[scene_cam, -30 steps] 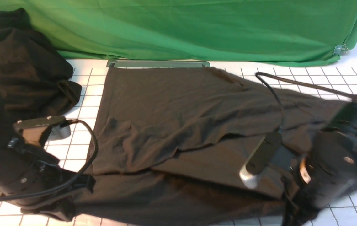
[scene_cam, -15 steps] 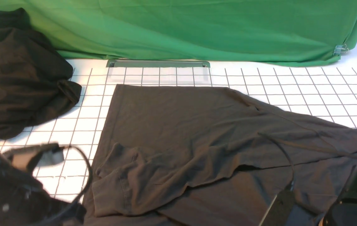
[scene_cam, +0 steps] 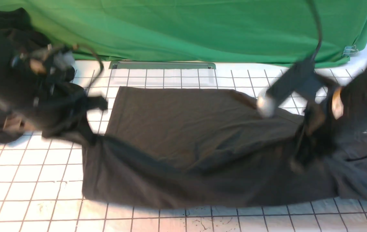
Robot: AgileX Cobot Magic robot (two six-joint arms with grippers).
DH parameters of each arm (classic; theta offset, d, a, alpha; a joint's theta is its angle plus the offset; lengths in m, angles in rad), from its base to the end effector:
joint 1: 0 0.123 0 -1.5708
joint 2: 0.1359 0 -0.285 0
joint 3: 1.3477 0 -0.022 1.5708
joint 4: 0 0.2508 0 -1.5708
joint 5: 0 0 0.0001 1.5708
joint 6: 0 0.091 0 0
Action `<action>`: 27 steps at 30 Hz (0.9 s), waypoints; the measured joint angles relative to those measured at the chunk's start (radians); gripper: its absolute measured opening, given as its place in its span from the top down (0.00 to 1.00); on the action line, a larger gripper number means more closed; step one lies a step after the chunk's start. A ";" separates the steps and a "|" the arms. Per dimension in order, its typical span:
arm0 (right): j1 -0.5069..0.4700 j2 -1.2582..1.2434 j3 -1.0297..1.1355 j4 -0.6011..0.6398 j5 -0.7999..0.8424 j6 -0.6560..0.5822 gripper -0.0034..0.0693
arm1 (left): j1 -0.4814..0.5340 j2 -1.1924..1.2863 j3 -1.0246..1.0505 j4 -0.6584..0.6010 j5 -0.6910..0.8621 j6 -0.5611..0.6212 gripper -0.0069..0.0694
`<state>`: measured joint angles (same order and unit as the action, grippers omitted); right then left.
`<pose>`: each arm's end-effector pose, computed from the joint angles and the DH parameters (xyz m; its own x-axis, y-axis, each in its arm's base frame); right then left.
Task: Fold a long-sleeved shirt over a white checkered tablecloth.
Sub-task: 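Fold the black garment in half by bringing its near edge over to the far edge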
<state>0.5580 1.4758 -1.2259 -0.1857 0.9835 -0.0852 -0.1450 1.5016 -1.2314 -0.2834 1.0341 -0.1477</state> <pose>0.2622 0.1471 0.3072 -0.6685 -0.6360 -0.3856 -0.6048 0.7666 -0.2158 0.2953 -0.0652 0.3010 -0.9480 -0.1473 -0.2823 -0.0517 0.9460 -0.3200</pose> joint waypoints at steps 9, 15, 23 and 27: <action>-0.151 0.272 -0.201 0.003 -0.033 -0.030 0.91 | 0.049 0.266 -0.292 -0.047 -0.014 0.010 0.89; -0.212 0.507 -0.425 0.009 -0.042 -0.039 0.91 | 0.049 0.499 -0.530 -0.037 -0.013 0.012 0.89; -0.229 0.682 -0.672 0.027 -0.009 -0.069 0.91 | 0.054 0.717 -0.793 -0.026 0.044 -0.038 0.89; -0.229 0.726 -0.730 0.035 -0.002 -0.071 0.91 | 0.078 0.784 -0.886 -0.030 0.081 -0.063 0.89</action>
<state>0.3286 2.2015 -1.9558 -0.1511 0.9815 -0.1562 -0.0669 2.2856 -2.1171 -0.3138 1.1147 -0.2105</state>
